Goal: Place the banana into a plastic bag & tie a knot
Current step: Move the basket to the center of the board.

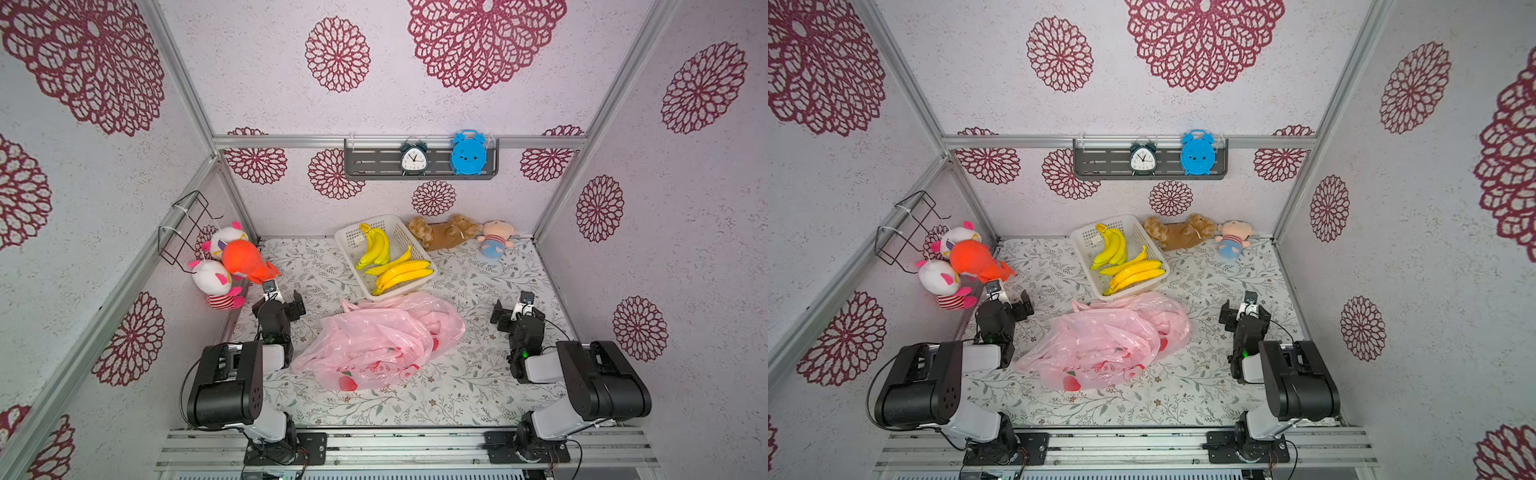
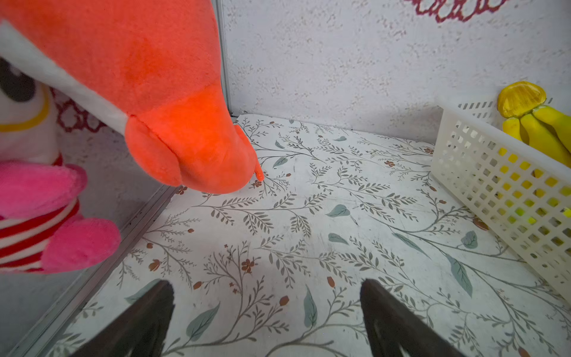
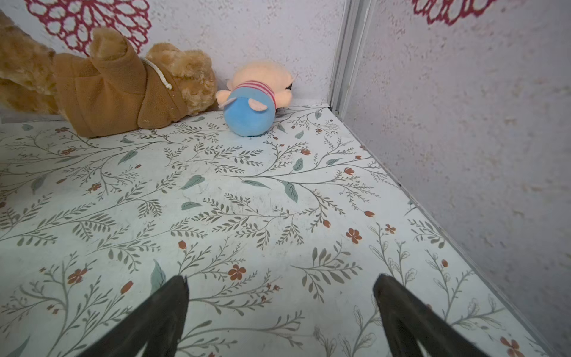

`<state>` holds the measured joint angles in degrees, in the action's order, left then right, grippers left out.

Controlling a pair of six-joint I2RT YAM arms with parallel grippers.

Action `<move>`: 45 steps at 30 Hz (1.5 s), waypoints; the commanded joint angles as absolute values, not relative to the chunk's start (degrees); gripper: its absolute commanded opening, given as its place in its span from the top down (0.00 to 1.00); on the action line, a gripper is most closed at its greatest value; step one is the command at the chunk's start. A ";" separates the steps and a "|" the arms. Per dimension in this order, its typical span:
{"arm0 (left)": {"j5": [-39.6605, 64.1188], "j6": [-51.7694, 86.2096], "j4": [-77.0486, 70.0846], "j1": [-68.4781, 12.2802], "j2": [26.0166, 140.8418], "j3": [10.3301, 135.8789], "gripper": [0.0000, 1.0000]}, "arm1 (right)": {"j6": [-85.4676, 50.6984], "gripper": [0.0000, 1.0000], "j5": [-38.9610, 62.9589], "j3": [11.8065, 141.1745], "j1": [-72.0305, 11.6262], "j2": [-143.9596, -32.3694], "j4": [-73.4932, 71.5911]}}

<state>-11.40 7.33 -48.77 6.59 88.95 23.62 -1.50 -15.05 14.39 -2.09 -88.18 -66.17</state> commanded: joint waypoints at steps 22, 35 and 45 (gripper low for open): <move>-11.27 7.58 -49.63 6.93 88.86 24.36 0.03 | -1.60 0.01 -15.98 14.54 -2.36 -87.95 -68.55; -23.79 7.65 -35.53 2.41 81.03 28.54 0.03 | -0.50 0.01 -14.79 14.46 -2.98 -83.06 -64.25; -27.81 22.93 -9.04 -0.56 59.25 32.94 0.03 | -15.05 0.01 -14.33 29.16 -4.61 -57.89 -19.88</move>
<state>-25.12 14.17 -23.35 -0.12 63.83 30.00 -7.99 -14.76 24.18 -3.90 -62.33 -36.32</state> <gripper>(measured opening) 0.973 0.989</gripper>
